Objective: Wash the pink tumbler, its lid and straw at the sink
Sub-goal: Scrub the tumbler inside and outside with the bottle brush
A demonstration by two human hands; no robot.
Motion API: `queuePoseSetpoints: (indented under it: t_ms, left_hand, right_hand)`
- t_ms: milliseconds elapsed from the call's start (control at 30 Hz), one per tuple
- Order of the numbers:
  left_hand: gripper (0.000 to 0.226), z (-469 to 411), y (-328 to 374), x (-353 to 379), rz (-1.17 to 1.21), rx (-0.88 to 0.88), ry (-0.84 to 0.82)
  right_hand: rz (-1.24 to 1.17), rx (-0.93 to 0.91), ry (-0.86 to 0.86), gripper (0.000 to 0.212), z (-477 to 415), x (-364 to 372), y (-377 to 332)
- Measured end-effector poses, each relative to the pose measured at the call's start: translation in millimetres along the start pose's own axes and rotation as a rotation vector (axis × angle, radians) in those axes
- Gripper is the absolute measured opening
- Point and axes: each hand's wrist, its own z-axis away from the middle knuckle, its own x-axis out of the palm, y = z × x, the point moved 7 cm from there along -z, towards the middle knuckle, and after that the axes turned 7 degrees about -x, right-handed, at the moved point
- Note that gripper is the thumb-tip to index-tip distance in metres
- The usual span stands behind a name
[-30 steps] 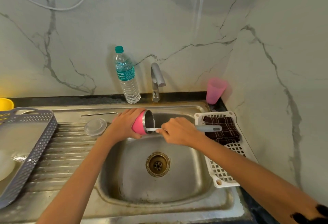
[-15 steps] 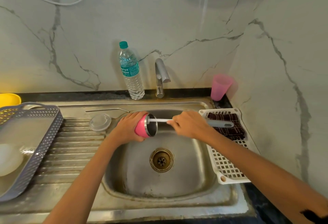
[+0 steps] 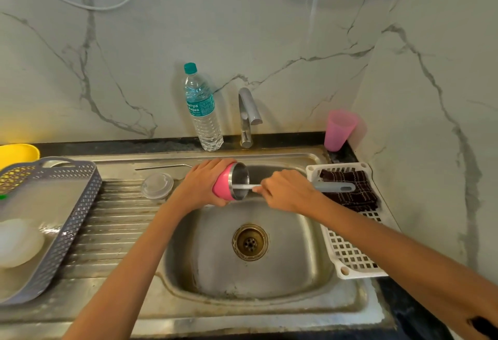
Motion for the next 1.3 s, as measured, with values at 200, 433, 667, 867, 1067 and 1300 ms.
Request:
queuePoseSetpoints:
  t_ms: [200, 433, 667, 867, 1067, 1300]
  left_hand:
    - [0.097, 10.6, -8.0, 13.6, -0.031, -0.03, -0.052]
    - [0.097, 15.3, -5.7, 18.8, 0.05, -0.052, -0.024]
    - [0.096, 11.3, 5.1, 12.1, -0.046, 0.004, -0.018]
    - [0.098, 8.4, 1.4, 9.4, 0.015, -0.059, -0.023]
    - [0.097, 7.7, 16.5, 6.7, -0.087, 0.031, -0.046]
    - [0.097, 8.1, 12.5, 7.9, -0.138, -0.012, -0.055]
  right_hand:
    - [0.082, -0.058, 0.002, 0.033, -8.2, -19.1, 4.4]
    - [0.165, -0.139, -0.005, 0.038, 8.4, -8.7, -27.8]
    - [0.011, 0.027, -0.027, 0.036, 4.2, -4.9, 7.1]
    - [0.085, -0.03, 0.001, 0.043, 11.9, -10.5, -8.1]
    - [0.095, 0.059, -0.02, 0.038, 18.7, -7.5, 13.3]
    - [0.092, 0.008, 0.009, 0.037, 23.5, -18.3, 9.2]
